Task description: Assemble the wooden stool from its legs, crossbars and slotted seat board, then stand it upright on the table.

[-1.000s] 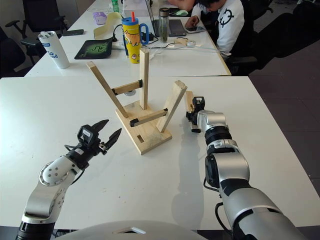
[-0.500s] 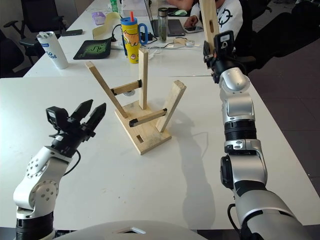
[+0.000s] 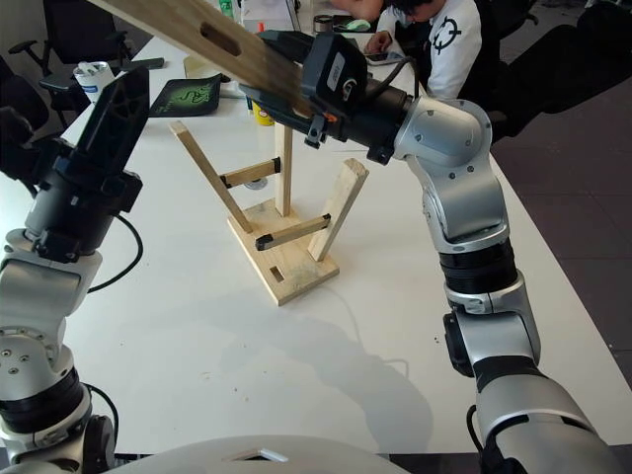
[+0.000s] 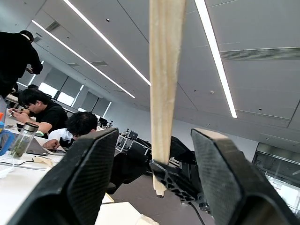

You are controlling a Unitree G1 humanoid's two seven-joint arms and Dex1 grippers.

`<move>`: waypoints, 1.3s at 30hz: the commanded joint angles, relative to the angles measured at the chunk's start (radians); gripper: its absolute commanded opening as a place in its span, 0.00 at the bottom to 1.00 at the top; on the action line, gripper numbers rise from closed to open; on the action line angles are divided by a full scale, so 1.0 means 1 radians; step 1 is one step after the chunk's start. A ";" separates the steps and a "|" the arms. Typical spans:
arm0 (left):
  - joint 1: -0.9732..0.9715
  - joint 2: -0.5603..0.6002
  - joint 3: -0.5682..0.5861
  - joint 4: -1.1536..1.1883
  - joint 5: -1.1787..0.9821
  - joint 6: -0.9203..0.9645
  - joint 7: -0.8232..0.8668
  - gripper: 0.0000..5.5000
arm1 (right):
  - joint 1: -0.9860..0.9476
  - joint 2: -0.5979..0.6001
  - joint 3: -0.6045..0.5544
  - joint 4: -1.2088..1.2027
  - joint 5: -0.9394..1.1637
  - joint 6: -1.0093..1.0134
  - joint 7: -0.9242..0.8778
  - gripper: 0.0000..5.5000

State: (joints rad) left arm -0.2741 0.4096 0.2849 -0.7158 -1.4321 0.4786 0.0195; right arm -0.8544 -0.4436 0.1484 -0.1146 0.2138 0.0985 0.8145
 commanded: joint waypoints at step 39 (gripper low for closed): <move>-0.085 0.013 0.045 0.093 0.022 -0.116 0.190 0.19 | 0.012 0.016 -0.044 -0.087 0.138 0.252 0.015 0.49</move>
State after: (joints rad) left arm -0.3579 0.4161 0.3068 -0.6521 -1.4400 0.3755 0.1943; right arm -0.7936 -0.4258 0.1545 -0.1998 0.3262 0.2983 0.8606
